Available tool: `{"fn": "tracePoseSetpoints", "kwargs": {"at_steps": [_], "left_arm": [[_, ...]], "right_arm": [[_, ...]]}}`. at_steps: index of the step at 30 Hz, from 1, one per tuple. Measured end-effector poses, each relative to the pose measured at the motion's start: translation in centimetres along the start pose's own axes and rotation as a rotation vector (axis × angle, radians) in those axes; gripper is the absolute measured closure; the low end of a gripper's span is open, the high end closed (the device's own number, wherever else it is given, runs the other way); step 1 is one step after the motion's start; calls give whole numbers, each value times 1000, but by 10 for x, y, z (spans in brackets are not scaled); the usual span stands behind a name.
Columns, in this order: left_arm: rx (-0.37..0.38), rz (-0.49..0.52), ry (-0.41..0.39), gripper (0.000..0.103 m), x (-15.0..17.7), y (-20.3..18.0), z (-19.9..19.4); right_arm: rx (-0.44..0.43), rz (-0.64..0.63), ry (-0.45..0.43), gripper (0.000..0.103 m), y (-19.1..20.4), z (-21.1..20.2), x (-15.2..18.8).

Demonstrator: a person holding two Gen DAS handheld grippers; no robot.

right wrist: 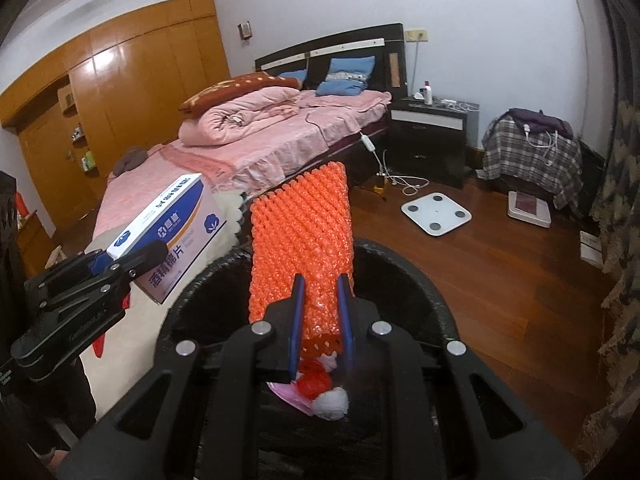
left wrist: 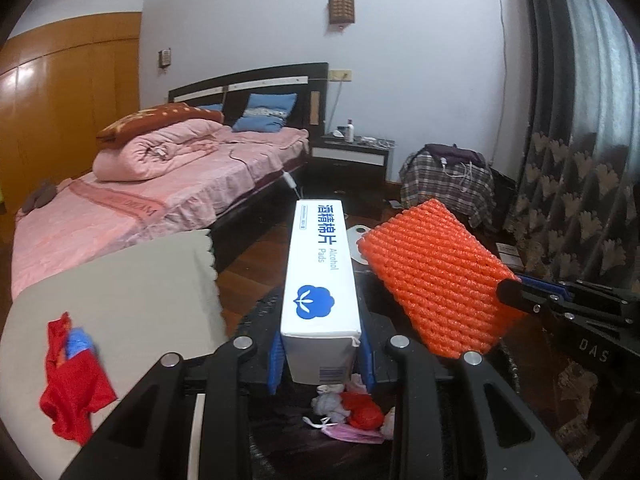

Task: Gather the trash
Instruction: 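Hold both items over the bin and open both tools to drop them, then move both tools back to the red cloths on the table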

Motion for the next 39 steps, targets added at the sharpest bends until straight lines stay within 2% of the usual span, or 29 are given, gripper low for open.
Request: {"fn": "tracePoseSetpoints", "kwargs": {"at_steps": [10,13,14,15,16,17,19,20,21,23,28,39], "left_arm": [[52,2,29,73,-3,-14,26],[77,-6,42,71,-3,-12,31],[84,-10,39,66,-2,-11,32],[93,-15,37,55,-1,-11,32],[96,-21,32,49,0,-9,31],[92,-25,27,47,0,-8,29],[87,-29,22,43,1,-3,26],[81,-31,21,42,0,-1,25],[68,-33,16,37,2,3,21],[33,-43,8,27,4,12,14],[-38,-68,1,17,14,36,-6],[-219,-135,26,12,55,101,-62]], "right_arm": [[34,30,22,88,-17,10,7],[46,30,32,85,-19,15,8],[51,29,34,82,-19,16,8],[60,29,40,79,-20,17,9],[68,31,42,69,-20,18,9],[81,35,39,58,-21,18,10],[92,36,29,47,-21,17,9],[95,36,25,38,-22,16,9],[99,36,19,32,-22,15,9],[96,32,7,15,-21,13,9],[75,14,2,9,-10,11,11],[-27,-28,17,7,49,14,16]]}}
Point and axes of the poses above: each gripper's, at about its wrist camera, not at the fingertips, and z roughly the way its jaws point, y to its left, x to its underside, the point moved 1 cm from there along z, roughly the way its jaws point, and after that the axes turned 15 degrees about z, right-handed, at the moved point
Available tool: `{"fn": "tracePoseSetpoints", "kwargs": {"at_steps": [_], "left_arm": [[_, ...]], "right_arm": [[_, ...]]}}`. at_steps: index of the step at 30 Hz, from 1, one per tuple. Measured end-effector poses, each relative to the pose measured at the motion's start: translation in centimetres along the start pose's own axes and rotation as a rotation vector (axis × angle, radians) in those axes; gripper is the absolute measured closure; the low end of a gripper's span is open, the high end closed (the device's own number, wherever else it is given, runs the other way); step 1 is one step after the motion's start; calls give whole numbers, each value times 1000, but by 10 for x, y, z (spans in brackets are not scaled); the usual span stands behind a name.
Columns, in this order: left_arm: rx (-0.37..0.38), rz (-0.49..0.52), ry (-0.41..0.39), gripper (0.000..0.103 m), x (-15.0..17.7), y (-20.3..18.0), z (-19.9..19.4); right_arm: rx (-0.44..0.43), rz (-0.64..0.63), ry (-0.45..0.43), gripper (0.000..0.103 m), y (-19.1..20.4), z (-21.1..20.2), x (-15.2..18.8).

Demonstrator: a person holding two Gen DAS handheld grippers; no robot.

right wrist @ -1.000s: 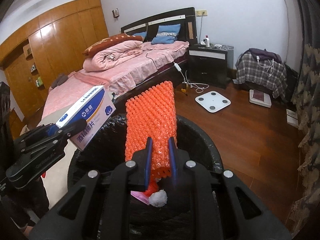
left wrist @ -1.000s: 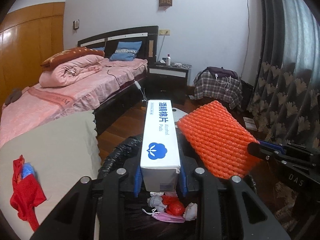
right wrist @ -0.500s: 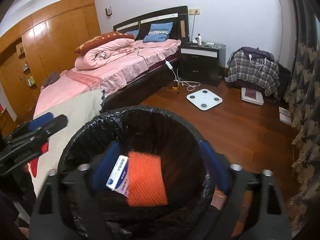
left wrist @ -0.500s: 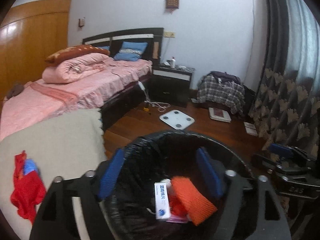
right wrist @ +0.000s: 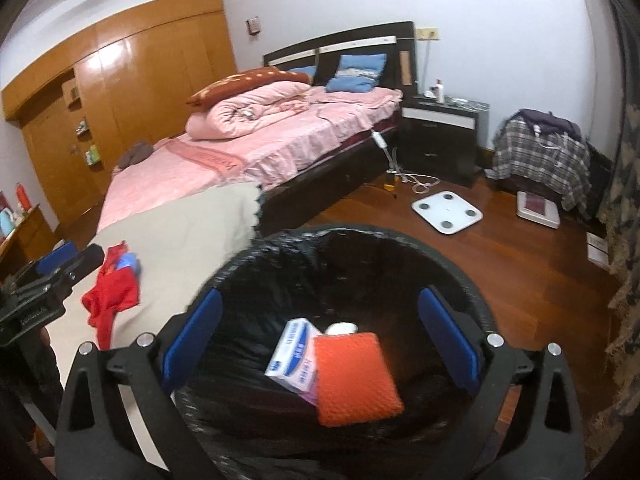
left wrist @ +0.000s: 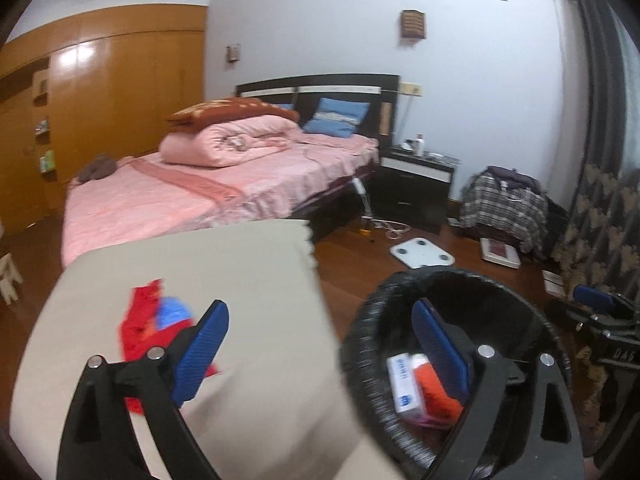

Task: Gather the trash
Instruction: 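Move both tools back to the red cloths on the table, then grasp a red cloth with the right tool and lift it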

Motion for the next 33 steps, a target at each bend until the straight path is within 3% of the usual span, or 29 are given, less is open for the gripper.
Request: {"fn": "tracePoseSetpoints", "kwargs": {"at_steps": [19,33], "left_arm": [[-290,-130,75,12,76,126,-37],[-385,-176,149,12,131,186,-20]], "right_arm": [[-203,-178,96,7,151,56,27],[-285,-272,177,7,247,117,73]]}}
Point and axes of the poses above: each gripper's, at about its wrist camera, not at the fingertips, and z roughly the way its jaws point, y to its left, x to its underside, the point moved 1 cm from there along z, roughly the way its jaws point, and after that the axes turned 15 degrees about z, right-handed, at the moved point
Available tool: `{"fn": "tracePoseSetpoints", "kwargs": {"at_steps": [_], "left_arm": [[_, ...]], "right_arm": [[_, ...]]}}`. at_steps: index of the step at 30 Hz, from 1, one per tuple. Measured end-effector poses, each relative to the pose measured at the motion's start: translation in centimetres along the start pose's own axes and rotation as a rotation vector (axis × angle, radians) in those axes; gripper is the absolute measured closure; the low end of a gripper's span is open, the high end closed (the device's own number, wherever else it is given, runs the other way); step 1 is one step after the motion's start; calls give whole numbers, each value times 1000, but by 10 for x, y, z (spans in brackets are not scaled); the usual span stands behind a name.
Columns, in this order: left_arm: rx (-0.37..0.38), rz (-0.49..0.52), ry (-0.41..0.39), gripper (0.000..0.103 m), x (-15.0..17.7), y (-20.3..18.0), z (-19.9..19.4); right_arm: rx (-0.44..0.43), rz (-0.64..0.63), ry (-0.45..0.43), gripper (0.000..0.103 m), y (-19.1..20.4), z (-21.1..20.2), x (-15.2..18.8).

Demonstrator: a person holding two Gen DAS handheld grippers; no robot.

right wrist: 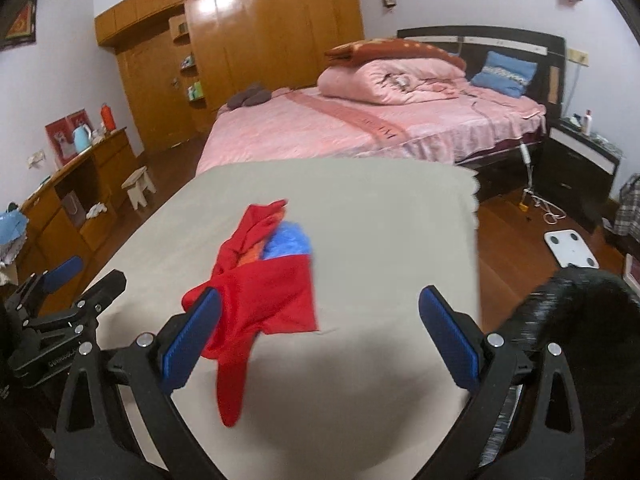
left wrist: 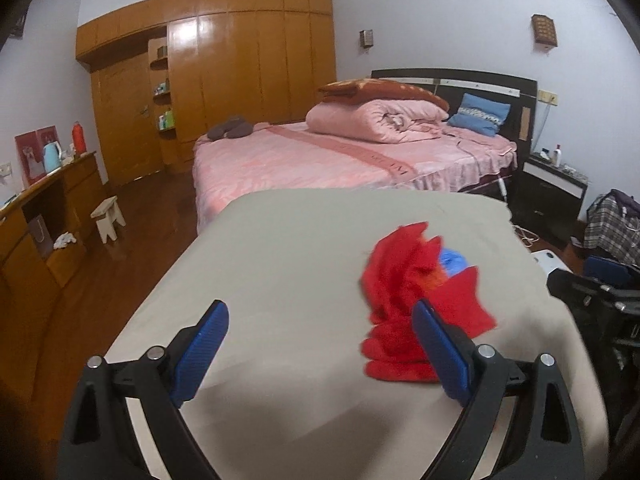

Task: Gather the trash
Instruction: 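Grasp a red cloth with the right tool and lift it, then grasp the second red cloth with the left tool while the right tool holds its red cloth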

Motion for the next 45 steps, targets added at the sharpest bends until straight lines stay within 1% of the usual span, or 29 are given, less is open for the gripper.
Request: {"fn": "tracePoseSetpoints", "kwargs": {"at_steps": [4,13,15,17,18,19,20,21,22,23,24,26,27,29,38,45], "left_arm": [[-12,-9,20,12,9,11,10],[-20,-25,49,12,23,22,23],[-21,-27,54,12,25,24,24],[-21,-29,58,12,26,25,25],[-20,-29,59,12,26,25,26],[-20,-32,62,12,27,25,27],[-20,-34,64,12,27,26,28],[-20,-35,67,12,28,26,29],[-19,-35,69,12,28,26,29],[-19,-36,71,12,29,26,29],[-18,-36,72,12,29,25,30],[-16,-34,73,12,29,24,30],[-15,-33,74,12,30,23,29],[-12,-30,75,12,30,21,29],[7,-17,66,12,28,9,22],[31,-5,50,12,19,-4,18]], "right_arm": [[-8,-23,47,7,16,26,10],[-16,-58,116,7,34,62,24],[-22,-62,130,11,37,68,26],[-32,-68,149,26,39,73,29],[-40,-73,166,28,40,76,31],[-50,-78,183,34,42,79,33],[-56,-79,190,44,42,79,34],[-67,-83,202,47,43,79,35],[-81,-87,217,55,44,80,36],[-91,-90,225,67,44,79,37],[-106,-95,236,72,45,78,38],[-127,-108,249,87,47,76,40],[-135,-111,252,89,48,74,41],[-150,-114,253,91,47,69,41],[-165,-84,225,91,34,37,28],[-107,-33,175,91,7,18,13]]}}
Point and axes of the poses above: each gripper's, at about its wrist camera, not at the fingertips, and z roughly the way its jaws point, y to its left, x to its underside, the point moved 1 cm from there along z, roughly the way its jaws point, and after that the axes turned 15 degrees about z, right-handed, at the moved point
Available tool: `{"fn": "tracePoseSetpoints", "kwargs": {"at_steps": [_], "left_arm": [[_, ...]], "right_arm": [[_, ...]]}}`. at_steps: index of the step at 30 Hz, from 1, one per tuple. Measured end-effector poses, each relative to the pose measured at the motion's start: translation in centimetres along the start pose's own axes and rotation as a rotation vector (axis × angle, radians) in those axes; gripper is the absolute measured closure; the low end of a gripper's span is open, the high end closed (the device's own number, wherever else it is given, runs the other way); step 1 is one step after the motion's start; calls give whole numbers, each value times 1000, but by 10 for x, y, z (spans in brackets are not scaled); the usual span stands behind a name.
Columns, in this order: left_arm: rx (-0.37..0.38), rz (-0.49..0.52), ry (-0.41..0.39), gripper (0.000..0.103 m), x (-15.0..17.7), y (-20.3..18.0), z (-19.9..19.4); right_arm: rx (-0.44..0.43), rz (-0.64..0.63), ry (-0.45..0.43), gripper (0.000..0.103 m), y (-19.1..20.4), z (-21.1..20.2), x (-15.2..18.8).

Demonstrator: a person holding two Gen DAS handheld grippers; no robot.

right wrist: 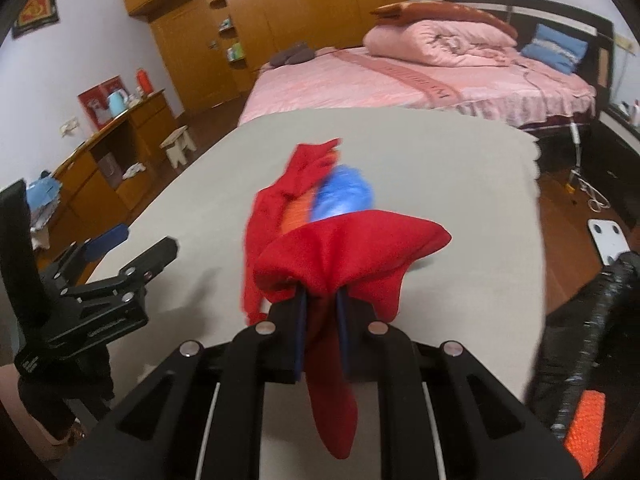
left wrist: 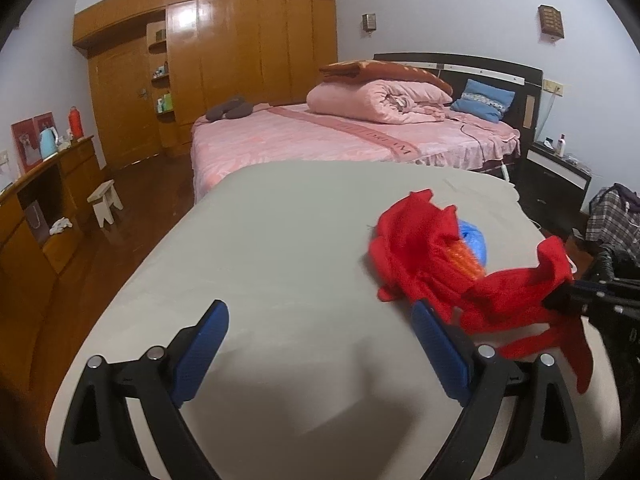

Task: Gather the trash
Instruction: 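Grasp the second red cloth with the left tool while the right tool holds its red cloth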

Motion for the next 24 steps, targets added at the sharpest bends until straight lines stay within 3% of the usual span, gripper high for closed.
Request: {"fn": "tracePoseSetpoints", "kwargs": {"at_steps": [11,20,23,24], "left_arm": [[68,9,-41,12,-32,-28,18],[140,11,-12,36,-49,-42,57],[172,7,4,48,-50,-44,67],[188,3,13,56,-50,-45,71]], "right_arm": [[70,76,-81,91,-37,-5,-29],[72,87,-89,91,-44,5,-41],[68,92,-86,90,-44,7,-42],[68,93,-85,90,-44,8,-42]]}}
Point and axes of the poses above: each gripper's, at about its wrist camera, not at the fingertips, and z roughly the way its jaws point, y to its left, x to its underside, the point moved 1 cm from there along z, roughly the way its jaws point, and after that the axes turned 15 degrees about z, right-handed, at the moved point
